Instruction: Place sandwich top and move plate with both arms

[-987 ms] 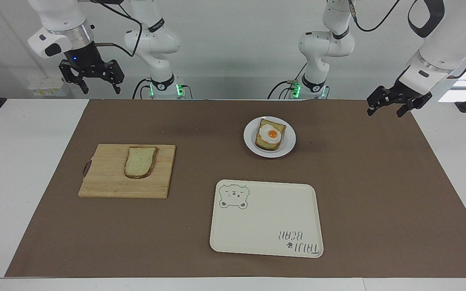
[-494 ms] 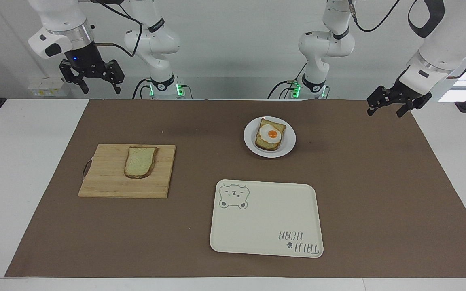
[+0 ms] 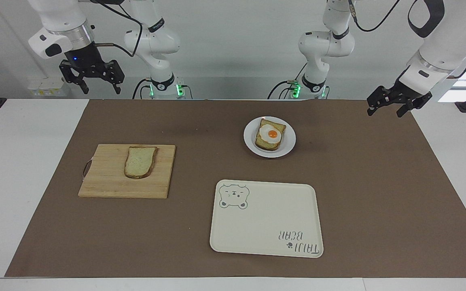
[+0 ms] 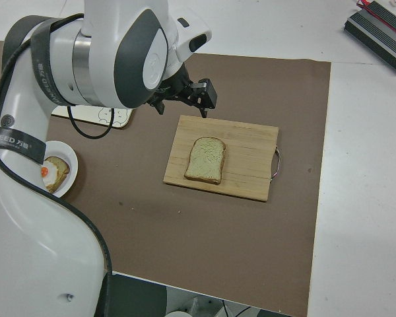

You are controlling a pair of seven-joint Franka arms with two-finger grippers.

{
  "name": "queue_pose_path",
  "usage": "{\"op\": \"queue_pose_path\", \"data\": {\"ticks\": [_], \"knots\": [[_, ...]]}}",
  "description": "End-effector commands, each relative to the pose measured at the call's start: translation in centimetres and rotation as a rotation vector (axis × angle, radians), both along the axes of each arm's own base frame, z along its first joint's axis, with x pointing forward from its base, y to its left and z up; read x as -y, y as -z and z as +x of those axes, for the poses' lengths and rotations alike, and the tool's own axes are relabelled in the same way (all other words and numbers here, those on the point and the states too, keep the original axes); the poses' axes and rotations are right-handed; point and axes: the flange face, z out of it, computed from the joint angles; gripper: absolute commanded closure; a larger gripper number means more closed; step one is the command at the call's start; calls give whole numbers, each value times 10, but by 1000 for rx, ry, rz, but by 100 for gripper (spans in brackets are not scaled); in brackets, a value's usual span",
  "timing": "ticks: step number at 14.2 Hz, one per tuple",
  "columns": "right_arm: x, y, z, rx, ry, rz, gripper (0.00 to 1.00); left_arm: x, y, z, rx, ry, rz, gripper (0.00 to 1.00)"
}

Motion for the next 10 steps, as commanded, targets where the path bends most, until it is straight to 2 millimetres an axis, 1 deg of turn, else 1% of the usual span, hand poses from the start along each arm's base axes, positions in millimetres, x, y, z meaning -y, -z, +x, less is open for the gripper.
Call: {"op": "queue_pose_path", "data": {"ticks": [1,3,4,6,7,8,10], "knots": [[10,14,-2,-16,-14,13,0,-3,-3,-8,-3,-9,14,0],[19,36,3,9,-27,12,0,-3,-3,-8,-3,-8,14,0],[24,41,4,10,-52,12,0,-3,-3,-8,-3,-9,14,0],[27,59,10,5,-65,12,0,-3,-3,-8,-3,-9,14,0],[29,73,11,5,-64,13,0,-3,-3,-8,-3,-8,14,0],[35,86,14,13,-60,12,0,-3,-3,-8,-3,-9,12,0],[37,110,23,23,-64,10,0,-3,-3,-8,-3,-9,14,0]]}}
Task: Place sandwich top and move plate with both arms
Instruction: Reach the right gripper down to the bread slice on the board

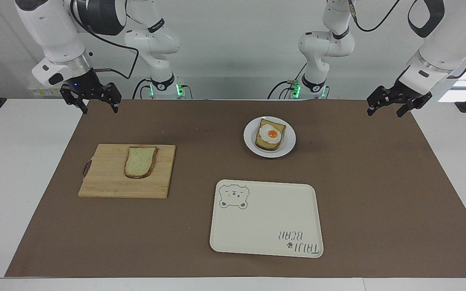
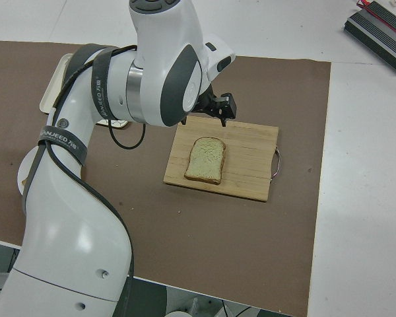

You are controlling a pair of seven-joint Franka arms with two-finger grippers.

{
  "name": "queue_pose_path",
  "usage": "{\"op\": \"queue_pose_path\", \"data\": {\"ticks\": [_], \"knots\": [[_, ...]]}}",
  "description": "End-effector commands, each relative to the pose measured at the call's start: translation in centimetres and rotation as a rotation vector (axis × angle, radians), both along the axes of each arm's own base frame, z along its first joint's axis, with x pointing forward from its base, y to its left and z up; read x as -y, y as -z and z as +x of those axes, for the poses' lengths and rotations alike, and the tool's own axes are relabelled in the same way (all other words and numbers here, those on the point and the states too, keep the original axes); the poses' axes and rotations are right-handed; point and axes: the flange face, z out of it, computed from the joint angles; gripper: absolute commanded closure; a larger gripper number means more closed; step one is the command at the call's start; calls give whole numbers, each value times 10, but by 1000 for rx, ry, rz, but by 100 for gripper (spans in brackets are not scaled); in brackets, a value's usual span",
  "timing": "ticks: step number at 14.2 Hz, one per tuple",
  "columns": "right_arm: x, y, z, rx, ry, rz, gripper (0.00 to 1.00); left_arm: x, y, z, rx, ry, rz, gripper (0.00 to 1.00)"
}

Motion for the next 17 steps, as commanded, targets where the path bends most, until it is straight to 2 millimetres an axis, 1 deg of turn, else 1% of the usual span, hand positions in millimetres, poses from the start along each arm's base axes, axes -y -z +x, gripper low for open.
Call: {"op": "queue_pose_path", "data": {"ticks": [1,4,7,9,10,13,17], "knots": [[8,32,10,12,-20,9,0,-3,-3,-8,-3,-9,14,0],[9,62,29,15,-15,24,0,-3,-3,-8,-3,-9,14,0],[17,96,46,17,21,64,0,-3,-3,-8,-3,-7,14,0],[17,115,56,32,33,69,0,-3,-3,-8,-3,-9,14,0],[16,124,59,38,36,72,0,-3,-3,-8,-3,-9,14,0],[18,159,67,37,55,93,0,-3,-3,-8,-3,-9,14,0],[20,200,67,42,108,144,0,-3,-3,-8,-3,-9,14,0]]}}
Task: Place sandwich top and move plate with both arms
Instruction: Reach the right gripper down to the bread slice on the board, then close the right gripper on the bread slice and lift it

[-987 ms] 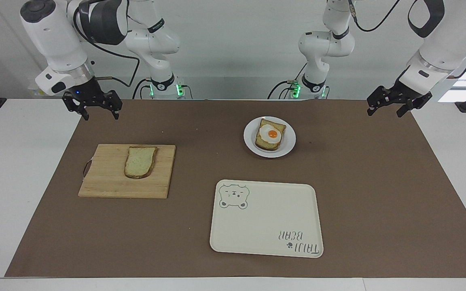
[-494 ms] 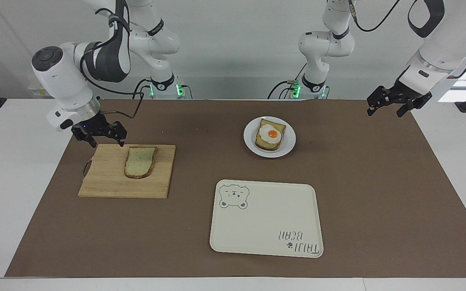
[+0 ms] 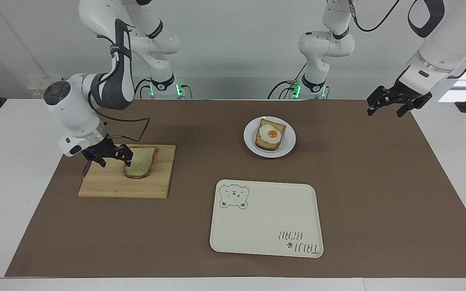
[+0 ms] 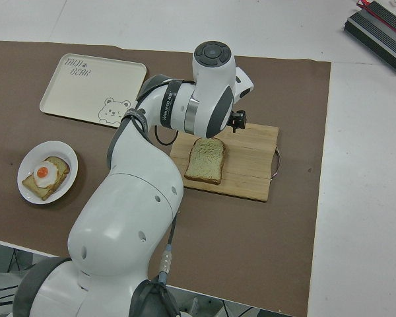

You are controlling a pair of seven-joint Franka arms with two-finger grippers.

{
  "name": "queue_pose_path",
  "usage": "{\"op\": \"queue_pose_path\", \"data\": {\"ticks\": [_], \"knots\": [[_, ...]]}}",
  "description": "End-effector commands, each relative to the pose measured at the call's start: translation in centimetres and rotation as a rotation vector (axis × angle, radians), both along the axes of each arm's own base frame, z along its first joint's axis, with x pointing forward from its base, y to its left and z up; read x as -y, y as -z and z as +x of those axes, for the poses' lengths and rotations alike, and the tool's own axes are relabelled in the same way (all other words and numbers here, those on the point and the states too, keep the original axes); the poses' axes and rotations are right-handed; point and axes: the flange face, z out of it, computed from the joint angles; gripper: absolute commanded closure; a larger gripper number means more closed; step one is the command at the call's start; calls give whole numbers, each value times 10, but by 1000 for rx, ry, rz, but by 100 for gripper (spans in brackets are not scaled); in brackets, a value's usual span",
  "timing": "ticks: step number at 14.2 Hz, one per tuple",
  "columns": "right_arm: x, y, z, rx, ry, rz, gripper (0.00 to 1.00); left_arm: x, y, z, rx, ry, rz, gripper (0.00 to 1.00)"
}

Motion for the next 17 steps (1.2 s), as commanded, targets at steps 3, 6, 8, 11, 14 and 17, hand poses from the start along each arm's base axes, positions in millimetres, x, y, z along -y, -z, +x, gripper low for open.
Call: {"op": "queue_pose_path", "data": {"ticks": [3,6,8,11,14,17], "knots": [[13,47,-5,13,56,62,0,-3,-3,-8,-3,-9,14,0],[22,60,-9,7,34,69,0,-3,-3,-8,-3,-7,14,0],[28,67,-17,-5,1,71,0,-3,-3,-8,-3,-9,14,0],[27,70,-21,-12,-35,73,0,-3,-3,-8,-3,-9,14,0],[26,75,-25,-21,-36,75,8,-3,-3,-8,-3,-9,14,0],[25,74,-25,-17,-15,100,44,-3,-3,-8,-3,-9,14,0]]}}
